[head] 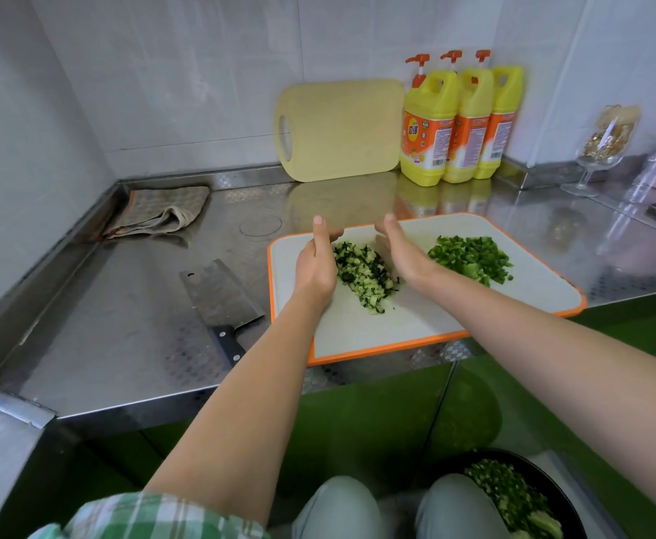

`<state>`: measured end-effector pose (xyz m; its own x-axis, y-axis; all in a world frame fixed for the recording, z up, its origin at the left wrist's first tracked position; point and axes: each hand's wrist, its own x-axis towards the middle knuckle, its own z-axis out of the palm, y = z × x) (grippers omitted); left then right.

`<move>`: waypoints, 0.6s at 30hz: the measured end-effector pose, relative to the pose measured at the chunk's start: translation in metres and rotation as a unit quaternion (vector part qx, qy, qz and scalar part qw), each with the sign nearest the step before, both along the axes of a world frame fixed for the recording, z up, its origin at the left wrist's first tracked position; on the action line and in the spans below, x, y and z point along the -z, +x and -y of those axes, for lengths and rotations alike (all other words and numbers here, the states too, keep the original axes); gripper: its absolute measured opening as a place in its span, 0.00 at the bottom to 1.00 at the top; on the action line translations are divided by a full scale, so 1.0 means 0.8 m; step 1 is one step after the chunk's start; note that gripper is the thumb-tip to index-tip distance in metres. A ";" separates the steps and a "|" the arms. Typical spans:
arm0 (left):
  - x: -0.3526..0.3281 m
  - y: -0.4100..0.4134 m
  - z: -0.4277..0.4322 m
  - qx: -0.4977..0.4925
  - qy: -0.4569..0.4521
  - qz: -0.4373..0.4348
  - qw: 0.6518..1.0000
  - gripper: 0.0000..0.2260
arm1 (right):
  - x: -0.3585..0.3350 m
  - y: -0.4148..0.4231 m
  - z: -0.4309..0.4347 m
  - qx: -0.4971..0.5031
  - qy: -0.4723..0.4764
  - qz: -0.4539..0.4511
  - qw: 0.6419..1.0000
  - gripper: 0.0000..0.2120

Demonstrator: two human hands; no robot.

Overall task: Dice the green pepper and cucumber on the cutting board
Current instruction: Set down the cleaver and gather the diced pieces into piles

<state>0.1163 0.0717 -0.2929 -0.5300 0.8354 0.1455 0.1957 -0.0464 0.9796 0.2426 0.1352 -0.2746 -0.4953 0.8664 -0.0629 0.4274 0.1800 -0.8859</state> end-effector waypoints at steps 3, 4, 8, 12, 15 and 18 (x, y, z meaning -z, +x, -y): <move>0.002 -0.001 -0.002 -0.004 -0.004 -0.012 1.000 0.30 | -0.023 0.025 -0.006 0.036 0.131 0.053 0.989 0.18; 0.002 0.000 -0.002 -0.005 -0.004 -0.018 1.000 0.30 | -0.028 0.033 -0.005 0.043 0.163 0.075 0.983 0.14; 0.002 0.002 -0.001 -0.004 0.000 -0.033 0.999 0.30 | -0.026 0.041 -0.007 0.006 0.180 0.169 0.969 0.09; 0.002 0.003 -0.001 -0.006 -0.001 -0.047 0.999 0.29 | -0.020 0.038 -0.008 -0.020 0.189 0.182 0.965 0.04; 0.002 0.003 -0.002 -0.007 -0.002 -0.041 0.999 0.29 | -0.018 0.038 -0.008 -0.022 0.203 0.169 0.964 0.02; 0.002 0.004 0.000 -0.006 0.000 -0.048 0.999 0.29 | -0.013 0.038 -0.009 -0.029 0.221 0.171 0.960 0.02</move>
<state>0.1191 0.0721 -0.2943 -0.5231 0.8291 0.1972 0.2899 -0.0445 0.9560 0.2728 0.1421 -0.2638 -0.5593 0.8176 0.1368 0.6574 0.5380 -0.5277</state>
